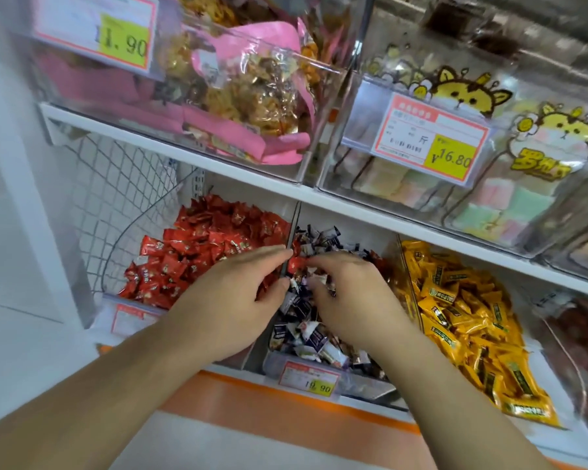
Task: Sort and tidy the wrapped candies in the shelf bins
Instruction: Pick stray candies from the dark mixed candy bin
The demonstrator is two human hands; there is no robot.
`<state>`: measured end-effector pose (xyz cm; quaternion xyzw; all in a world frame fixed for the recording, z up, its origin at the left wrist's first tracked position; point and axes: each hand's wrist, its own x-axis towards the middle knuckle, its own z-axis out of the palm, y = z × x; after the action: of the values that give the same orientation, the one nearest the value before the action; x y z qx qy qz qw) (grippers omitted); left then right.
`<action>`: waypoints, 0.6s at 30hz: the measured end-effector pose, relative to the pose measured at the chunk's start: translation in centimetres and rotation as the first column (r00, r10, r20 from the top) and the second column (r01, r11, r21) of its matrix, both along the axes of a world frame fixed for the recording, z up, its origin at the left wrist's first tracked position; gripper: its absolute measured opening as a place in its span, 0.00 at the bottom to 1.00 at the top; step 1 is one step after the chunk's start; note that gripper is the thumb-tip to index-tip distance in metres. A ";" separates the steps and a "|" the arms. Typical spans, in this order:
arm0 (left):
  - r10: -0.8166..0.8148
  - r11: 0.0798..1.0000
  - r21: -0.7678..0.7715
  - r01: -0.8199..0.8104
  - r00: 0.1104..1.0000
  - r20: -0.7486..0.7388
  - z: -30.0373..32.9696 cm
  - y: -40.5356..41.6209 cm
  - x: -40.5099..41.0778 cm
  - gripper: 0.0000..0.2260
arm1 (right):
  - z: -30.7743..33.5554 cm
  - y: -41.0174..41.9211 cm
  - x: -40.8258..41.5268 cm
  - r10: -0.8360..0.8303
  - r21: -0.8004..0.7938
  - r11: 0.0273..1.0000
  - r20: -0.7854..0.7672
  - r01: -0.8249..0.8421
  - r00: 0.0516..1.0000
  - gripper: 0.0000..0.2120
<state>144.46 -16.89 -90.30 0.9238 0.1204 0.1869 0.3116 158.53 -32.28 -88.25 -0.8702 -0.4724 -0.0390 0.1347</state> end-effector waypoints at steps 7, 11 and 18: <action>0.034 0.999 -0.019 -0.034 0.999 0.028 -0.1 -0.1 0.2 0.22 | -4.2 4.9 3.4 -0.154 0.131 0.977 -0.117 0.169 0.981 0.11; 0.029 0.999 -0.022 -0.028 0.999 0.028 -0.2 0.0 0.3 0.22 | -5.4 4.9 4.0 -0.173 0.123 0.975 -0.114 0.186 0.978 0.16; 0.030 0.999 -0.029 -0.029 0.999 0.031 -0.3 0.0 0.4 0.22 | -5.7 4.9 4.1 -0.192 0.157 0.965 -0.132 0.212 0.972 0.17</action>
<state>144.89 -16.89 -90.60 0.9144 0.1317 0.2041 0.3238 162.66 -27.33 -93.95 -0.9000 -0.3674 -0.0422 0.2308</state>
